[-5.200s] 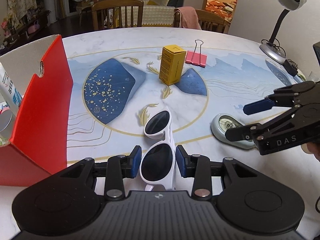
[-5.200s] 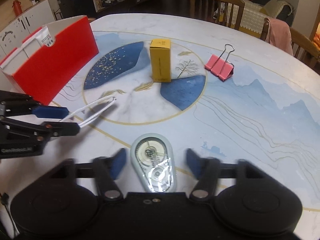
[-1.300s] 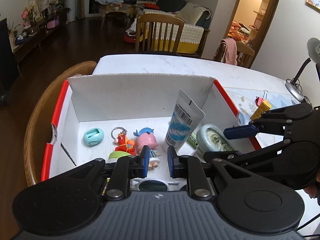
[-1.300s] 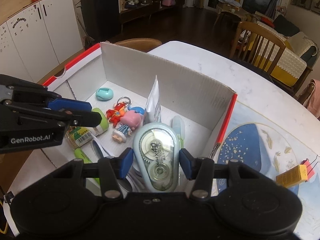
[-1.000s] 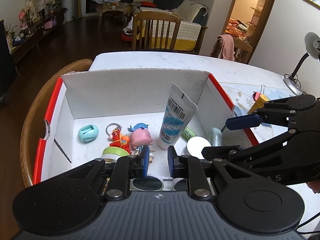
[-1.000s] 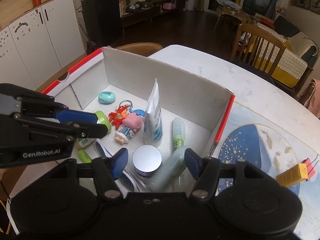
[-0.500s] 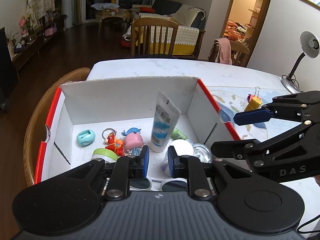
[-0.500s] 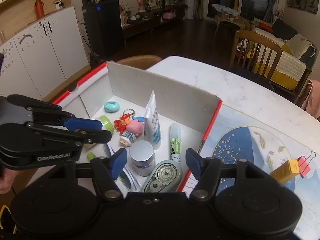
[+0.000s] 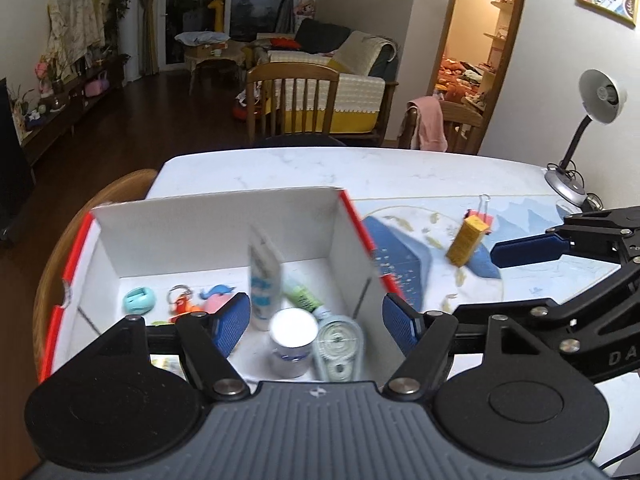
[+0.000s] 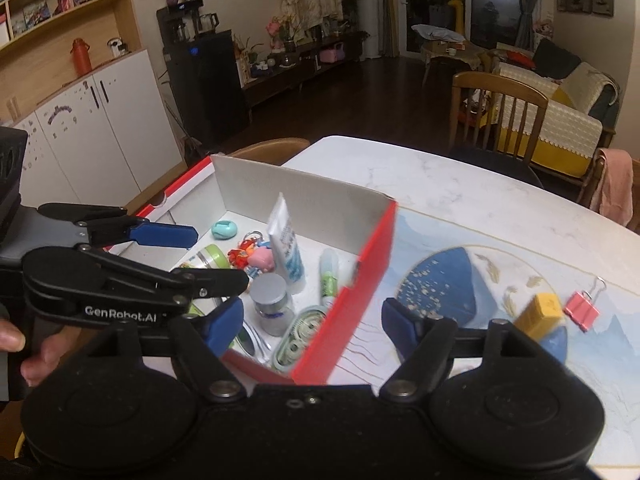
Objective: Organize rigid objects
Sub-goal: 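Withdraw both grippers from the box toward the yellow box and binder clip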
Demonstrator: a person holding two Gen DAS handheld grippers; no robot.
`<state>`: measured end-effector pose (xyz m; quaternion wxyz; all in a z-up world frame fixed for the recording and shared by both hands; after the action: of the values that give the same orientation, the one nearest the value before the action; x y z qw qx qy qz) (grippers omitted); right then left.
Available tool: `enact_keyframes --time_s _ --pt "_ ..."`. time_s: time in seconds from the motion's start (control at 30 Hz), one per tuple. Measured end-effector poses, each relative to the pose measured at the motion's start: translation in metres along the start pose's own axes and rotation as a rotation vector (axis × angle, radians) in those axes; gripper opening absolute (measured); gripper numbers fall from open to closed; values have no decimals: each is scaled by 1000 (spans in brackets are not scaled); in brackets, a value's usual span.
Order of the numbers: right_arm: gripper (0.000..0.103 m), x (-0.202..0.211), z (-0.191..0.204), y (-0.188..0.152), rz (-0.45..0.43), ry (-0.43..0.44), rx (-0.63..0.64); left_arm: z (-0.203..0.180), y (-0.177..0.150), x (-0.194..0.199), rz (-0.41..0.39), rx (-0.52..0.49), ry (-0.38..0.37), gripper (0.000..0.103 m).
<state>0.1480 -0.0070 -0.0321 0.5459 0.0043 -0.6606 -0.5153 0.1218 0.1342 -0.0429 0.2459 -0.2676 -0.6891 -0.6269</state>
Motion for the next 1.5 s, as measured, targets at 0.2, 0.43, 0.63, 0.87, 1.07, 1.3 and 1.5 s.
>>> enact_keyframes --time_s 0.2,0.43,0.63,0.87,1.07,1.3,1.5 --pt "84 24 -33 -14 -17 -14 -40 -39 6 -11 6 -29 -25 81" --pt "93 48 -85 -30 -36 -66 -86 -89 10 -35 40 -58 -55 82" --pt "99 64 -142 -45 -45 -138 -145 -129 13 -62 67 -87 -75 85" --pt "100 66 -199 -55 -34 -204 -188 -168 20 -99 75 -86 -70 101" --pt "100 51 -244 -58 -12 -243 -241 -188 25 -133 59 -73 -35 101" --pt "99 14 -280 -55 35 -277 -273 -203 30 -177 117 -88 -13 101" --pt "97 -23 -304 -44 59 -305 -317 -209 37 -204 82 -99 33 101"
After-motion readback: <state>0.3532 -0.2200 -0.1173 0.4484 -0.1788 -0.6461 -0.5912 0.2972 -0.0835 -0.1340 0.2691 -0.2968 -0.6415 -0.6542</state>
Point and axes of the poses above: each gripper's, at about its wrist camera, not at the fingertips, and x roughly against the way its jaws point, z to its left, y to its top, the point moved 3 cm from there along -x, roughly the way its jaws point, and after that the axes turned 1 degree about -x, right-handed, at the moved point
